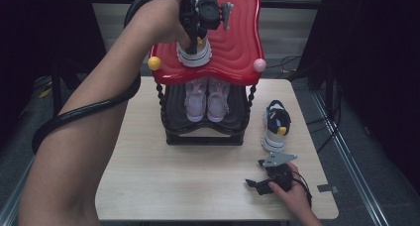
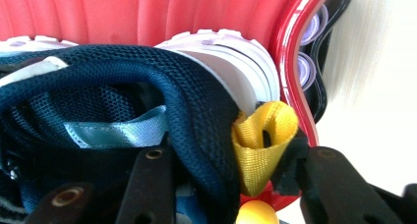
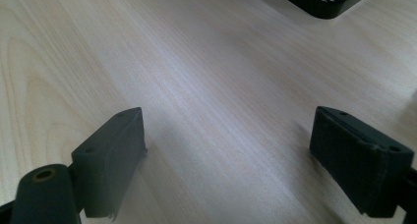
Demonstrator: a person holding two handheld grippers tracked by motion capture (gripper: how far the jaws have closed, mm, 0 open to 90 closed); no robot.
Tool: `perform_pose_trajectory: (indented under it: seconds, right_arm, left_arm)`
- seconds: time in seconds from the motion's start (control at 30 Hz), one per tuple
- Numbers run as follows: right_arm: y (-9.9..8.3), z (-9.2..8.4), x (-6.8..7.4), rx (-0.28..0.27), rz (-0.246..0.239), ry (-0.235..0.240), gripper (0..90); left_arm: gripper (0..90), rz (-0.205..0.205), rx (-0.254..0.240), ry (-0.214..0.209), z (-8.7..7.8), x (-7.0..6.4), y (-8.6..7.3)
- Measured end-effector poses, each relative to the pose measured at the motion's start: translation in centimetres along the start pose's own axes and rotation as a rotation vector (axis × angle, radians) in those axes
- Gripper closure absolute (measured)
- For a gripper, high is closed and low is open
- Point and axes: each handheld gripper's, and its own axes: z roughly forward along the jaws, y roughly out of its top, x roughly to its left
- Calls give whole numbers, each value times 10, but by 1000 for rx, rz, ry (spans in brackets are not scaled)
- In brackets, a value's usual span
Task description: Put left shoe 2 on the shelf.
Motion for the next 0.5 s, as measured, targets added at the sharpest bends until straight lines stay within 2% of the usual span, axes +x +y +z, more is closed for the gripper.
perform_pose_trajectory:
  seconds: [0.23,0.4,0.5]
  right_arm:
    - [0,0,0,0,0,0,131]
    - [0,0,0,0,0,0,130]
    - [0,0,0,0,1,0,130]
  left_arm:
    - [510,-84,-49,-22,-3,3,-2]
    - [458,-148,-54,-50,-2,5,-3]
    - [449,-174,-66,-49,-2,5,-3]
